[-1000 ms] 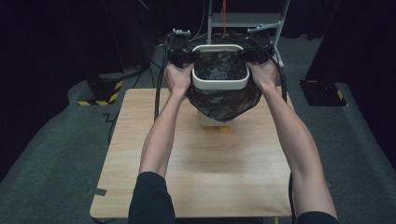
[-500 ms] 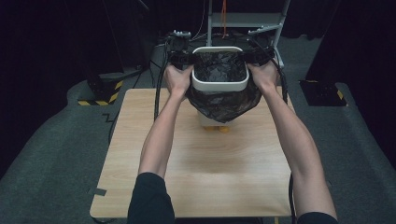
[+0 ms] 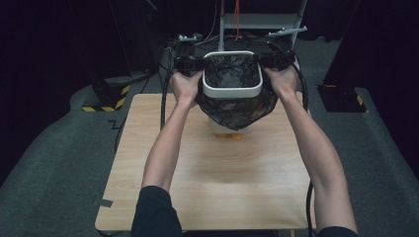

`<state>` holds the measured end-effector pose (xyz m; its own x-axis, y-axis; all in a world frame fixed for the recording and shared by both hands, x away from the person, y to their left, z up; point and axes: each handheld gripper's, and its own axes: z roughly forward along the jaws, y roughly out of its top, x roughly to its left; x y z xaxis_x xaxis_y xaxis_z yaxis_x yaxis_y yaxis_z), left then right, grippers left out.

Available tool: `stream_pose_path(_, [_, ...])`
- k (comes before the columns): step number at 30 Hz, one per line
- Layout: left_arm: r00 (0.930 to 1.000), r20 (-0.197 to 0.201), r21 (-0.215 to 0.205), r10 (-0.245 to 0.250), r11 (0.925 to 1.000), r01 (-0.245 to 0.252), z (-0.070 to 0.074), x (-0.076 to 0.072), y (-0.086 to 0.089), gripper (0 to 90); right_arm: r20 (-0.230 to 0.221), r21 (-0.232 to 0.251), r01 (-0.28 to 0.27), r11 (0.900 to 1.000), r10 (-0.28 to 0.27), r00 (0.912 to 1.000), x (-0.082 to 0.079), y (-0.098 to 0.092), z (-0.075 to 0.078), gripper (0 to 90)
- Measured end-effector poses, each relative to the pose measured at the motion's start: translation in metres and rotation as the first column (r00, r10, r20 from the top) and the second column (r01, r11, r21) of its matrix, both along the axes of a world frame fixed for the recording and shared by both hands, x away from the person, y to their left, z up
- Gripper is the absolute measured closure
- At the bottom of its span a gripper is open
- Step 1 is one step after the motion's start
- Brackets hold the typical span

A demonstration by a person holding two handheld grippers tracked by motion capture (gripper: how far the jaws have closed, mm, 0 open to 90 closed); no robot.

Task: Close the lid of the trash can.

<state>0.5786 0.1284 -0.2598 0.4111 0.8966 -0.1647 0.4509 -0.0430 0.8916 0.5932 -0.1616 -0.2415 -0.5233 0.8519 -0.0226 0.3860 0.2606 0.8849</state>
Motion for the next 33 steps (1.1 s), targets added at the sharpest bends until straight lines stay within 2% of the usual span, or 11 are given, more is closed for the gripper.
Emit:
stream_pose_path(2, [1.0,0.007,-0.008,-0.006,0.9999,0.006,0.001,-0.005,0.003,60.7,0.001,0.011,-0.012,1.0,0.012,0.9999,-0.004,-0.004,0.001,66.9])
stream_pose_path(7, [0.9997,-0.004,-0.028,-0.025,0.9993,0.025,-0.001,-0.01,0.007,64.1,-0.003,0.015,-0.046,0.999,0.046,0.9989,-0.01,-0.008,0.0,70.0])
stream_pose_path(11, [0.9993,0.004,-0.03,-0.038,0.9988,0.038,-0.002,-0.012,0.005,66.5,-0.01,-0.001,-0.072,0.997,0.072,0.9973,-0.011,-0.004,-0.004,73.4])
stream_pose_path(17, [0.9989,0.017,-0.041,-0.043,0.9982,0.044,-0.007,-0.012,0.007,67.9,-0.006,0.008,-0.081,0.997,0.081,0.9967,-0.011,-0.005,-0.008,73.4])
stream_pose_path(21, [0.9991,0.019,-0.073,-0.038,0.9966,0.039,-0.01,-0.013,0.008,68.1,-0.003,0.036,-0.081,0.996,0.081,0.9967,-0.011,-0.007,-0.012,73.4])
stream_pose_path(26, [0.9992,0.019,-0.051,-0.035,0.998,0.036,-0.008,-0.016,0.009,64.6,0.003,0.011,-0.081,0.997,0.081,0.9967,-0.014,-0.004,-0.009,70.0])
stream_pose_path(33, [0.9985,0.039,-0.074,-0.04,0.9964,0.042,-0.006,-0.027,0.021,61.1,0.018,0.038,-0.079,0.996,0.078,0.9968,-0.019,-0.014,-0.005,66.9])
